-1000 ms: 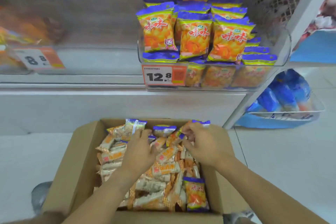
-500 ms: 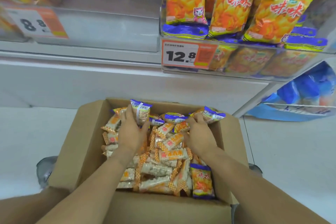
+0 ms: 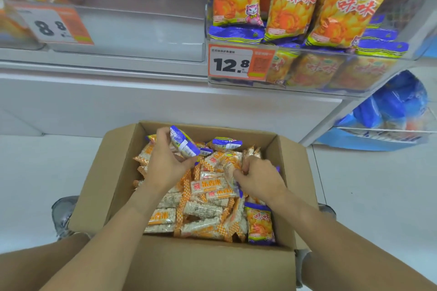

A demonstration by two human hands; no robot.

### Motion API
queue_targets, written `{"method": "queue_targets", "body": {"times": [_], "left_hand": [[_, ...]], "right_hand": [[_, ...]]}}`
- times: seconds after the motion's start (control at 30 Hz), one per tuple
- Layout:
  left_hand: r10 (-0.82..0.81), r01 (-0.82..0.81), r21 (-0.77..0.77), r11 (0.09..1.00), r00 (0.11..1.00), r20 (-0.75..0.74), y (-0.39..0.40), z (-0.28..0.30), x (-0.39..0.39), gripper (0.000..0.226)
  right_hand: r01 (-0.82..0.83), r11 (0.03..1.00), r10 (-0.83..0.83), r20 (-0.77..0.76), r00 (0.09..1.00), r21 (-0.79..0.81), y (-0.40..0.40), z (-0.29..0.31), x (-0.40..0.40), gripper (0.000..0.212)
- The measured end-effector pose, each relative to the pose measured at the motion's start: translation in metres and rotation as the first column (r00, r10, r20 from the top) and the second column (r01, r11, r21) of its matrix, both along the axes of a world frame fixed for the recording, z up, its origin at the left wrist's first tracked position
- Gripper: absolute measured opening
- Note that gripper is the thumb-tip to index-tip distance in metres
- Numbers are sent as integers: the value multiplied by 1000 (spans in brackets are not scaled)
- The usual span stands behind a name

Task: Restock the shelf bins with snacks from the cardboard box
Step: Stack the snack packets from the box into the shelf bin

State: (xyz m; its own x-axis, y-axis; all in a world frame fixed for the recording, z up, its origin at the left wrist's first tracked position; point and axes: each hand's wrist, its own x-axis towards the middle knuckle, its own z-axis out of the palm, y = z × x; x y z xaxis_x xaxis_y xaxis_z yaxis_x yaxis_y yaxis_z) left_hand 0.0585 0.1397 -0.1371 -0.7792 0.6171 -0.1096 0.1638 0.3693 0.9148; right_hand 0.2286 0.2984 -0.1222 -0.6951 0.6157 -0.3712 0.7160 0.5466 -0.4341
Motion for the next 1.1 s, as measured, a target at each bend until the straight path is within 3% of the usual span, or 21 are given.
{"method": "queue_targets", "body": {"times": [0.13, 0.27, 0.37, 0.43, 0.53, 0.6, 0.67, 0.73, 0.77, 0.87, 0.97, 1.03, 1.1], "left_hand": [[-73, 61, 89, 994, 989, 133, -8, 10, 13, 87], [-202, 125, 208, 970, 893, 402, -15, 22, 21, 60], [-264, 52, 353, 934, 767, 585, -19, 35, 22, 56], [-230, -19, 365, 931, 746, 625, -14, 52, 25, 50], [-133, -8, 267, 964, 852, 507, -2, 72, 39, 41], [-147, 76, 229, 970, 940, 309, 1, 76, 48, 4], [-192, 138, 251, 958, 959, 208, 2, 76, 53, 47], [-200, 114, 340, 933, 953, 229, 2, 85, 57, 87], [-204, 103, 375, 921, 949, 241, 3, 87, 57, 95], [-217, 113, 417, 902, 953, 212, 5, 101, 60, 106], [-239, 155, 435, 887, 960, 146, 8, 116, 64, 116], [-253, 170, 452, 876, 958, 131, 10, 124, 65, 121], [-306, 222, 486, 845, 947, 99, 10, 131, 67, 126]], "right_hand": [[123, 953, -115, 45, 992, -278, -10, -1, 3, 34], [306, 759, -393, -30, 919, -575, -10, 17, 1, 26], [323, 702, -510, -132, 850, -635, -4, 40, -4, 19], [259, 720, -502, -226, 835, -644, 0, 56, -7, 18], [78, 753, -377, -332, 865, -654, -4, 79, -9, 26], [-15, 773, -302, -388, 871, -634, -12, 91, -10, 45], [-42, 833, -237, -425, 873, -551, -16, 102, -11, 60], [-101, 857, -174, -469, 866, -505, -17, 110, -13, 48], [-115, 851, -178, -487, 855, -513, -15, 115, -13, 35], [-93, 800, -280, -506, 816, -593, -11, 126, -12, 21], [-40, 702, -411, -451, 792, -711, -8, 133, -10, 45], [-32, 572, -460, -352, 815, -820, -3, 137, -8, 69], [-78, 429, -445, -285, 849, -900, 2, 143, -5, 75]]}}
